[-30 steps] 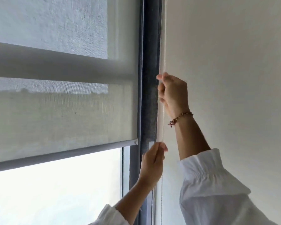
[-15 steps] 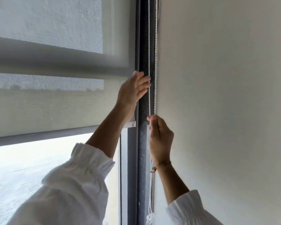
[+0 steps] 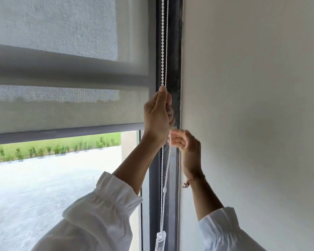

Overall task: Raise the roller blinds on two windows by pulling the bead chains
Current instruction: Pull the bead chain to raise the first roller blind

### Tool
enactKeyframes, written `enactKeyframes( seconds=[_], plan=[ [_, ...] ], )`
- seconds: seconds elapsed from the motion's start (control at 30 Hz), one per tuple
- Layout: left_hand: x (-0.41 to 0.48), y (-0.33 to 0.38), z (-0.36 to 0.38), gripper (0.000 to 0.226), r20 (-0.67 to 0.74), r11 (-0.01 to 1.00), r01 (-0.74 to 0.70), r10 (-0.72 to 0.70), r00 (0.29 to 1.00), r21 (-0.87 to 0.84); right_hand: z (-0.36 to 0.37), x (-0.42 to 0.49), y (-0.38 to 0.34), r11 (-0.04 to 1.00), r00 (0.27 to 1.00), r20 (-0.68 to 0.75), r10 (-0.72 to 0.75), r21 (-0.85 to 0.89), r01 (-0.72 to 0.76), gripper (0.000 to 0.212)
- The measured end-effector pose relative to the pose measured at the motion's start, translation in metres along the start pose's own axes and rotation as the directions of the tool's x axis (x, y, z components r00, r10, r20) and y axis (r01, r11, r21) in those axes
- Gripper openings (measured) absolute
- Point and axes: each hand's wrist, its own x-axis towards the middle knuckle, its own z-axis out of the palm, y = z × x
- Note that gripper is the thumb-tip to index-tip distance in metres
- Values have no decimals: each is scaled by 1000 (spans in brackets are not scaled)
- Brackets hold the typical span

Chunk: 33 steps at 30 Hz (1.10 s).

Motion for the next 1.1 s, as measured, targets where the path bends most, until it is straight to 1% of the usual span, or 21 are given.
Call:
enactKeyframes(
  seconds=[0.03, 0.1, 0.17, 0.2, 0.27, 0.3, 0.37, 0.43, 0.47, 0.53, 0.6, 0.63, 0.7, 0.73, 0.77, 0.93, 1.0, 1.1],
  plan=[
    [-7, -5, -2, 41, 6, 1000, 5, -5, 1000, 22, 1, 14, -17, 998, 1000, -21, 9, 55, -8, 34],
    [-24, -20, -6, 40, 3, 997, 60, -60, 998, 51, 6, 39, -52, 988, 999, -18, 28, 155, -25, 33],
    [-44, -41, -10, 41, -23, 986, 141, -140, 990, 85, 14, 56, -87, 971, 999, 31, 16, 237, -23, 28],
    [-54, -53, -14, 42, -31, 979, 167, -165, 986, 120, 18, 63, -102, 970, 999, 54, 1, 242, -14, 23],
    [-71, -75, -23, 42, -32, 956, 181, -179, 983, 233, 28, 72, -123, 990, 998, 46, -36, 138, 29, 17],
    [-79, -83, -27, 41, -25, 941, 179, -179, 983, 287, 32, 76, -127, 996, 999, 19, -49, 71, 47, 17],
    [-89, -93, -30, 39, 5, 922, 151, -163, 987, 357, 38, 81, -123, 995, 992, -82, -96, -10, 95, 21],
    [-90, -92, -30, 39, 51, 907, 124, -158, 986, 403, 41, 80, -113, 971, 953, -192, -233, -95, 218, 26],
    [-86, -90, -30, 40, 74, 902, 136, -181, 981, 410, 41, 78, -109, 946, 925, -211, -315, -148, 288, 26],
    [-73, -80, -32, 44, 116, 912, 216, -271, 956, 348, 43, 73, -110, 889, 873, -208, -441, -236, 393, 25],
    [-52, -66, -35, 48, 115, 923, 290, -326, 938, 253, 41, 68, -114, 853, 830, -227, -509, -262, 451, 25],
    [-40, -58, -36, 50, 68, 924, 312, -334, 940, 222, 40, 66, -114, 839, 810, -240, -535, -260, 478, 24],
    [-16, -38, -33, 48, -49, 918, 354, -352, 935, 180, 38, 60, -111, 833, 797, -251, -549, -243, 497, 23],
    [-5, -27, -29, 46, -80, 922, 351, -343, 936, 163, 38, 55, -109, 831, 796, -248, -552, -244, 500, 23],
    [4, -16, -24, 44, -88, 936, 319, -309, 947, 146, 39, 49, -105, 826, 795, -240, -557, -255, 502, 23],
    [40, 41, 8, 40, -2, 991, 125, -125, 992, 46, 32, 17, -68, 812, 789, -226, -572, -292, 505, 24],
    [47, 56, 22, 35, 40, 995, 94, -96, 995, 39, 26, 3, -55, 811, 793, -222, -568, -317, 492, 23],
    [49, 62, 42, 24, 72, 994, 99, -101, 992, 39, 19, -14, -43, 804, 790, -221, -572, -338, 488, 27]
  ],
)
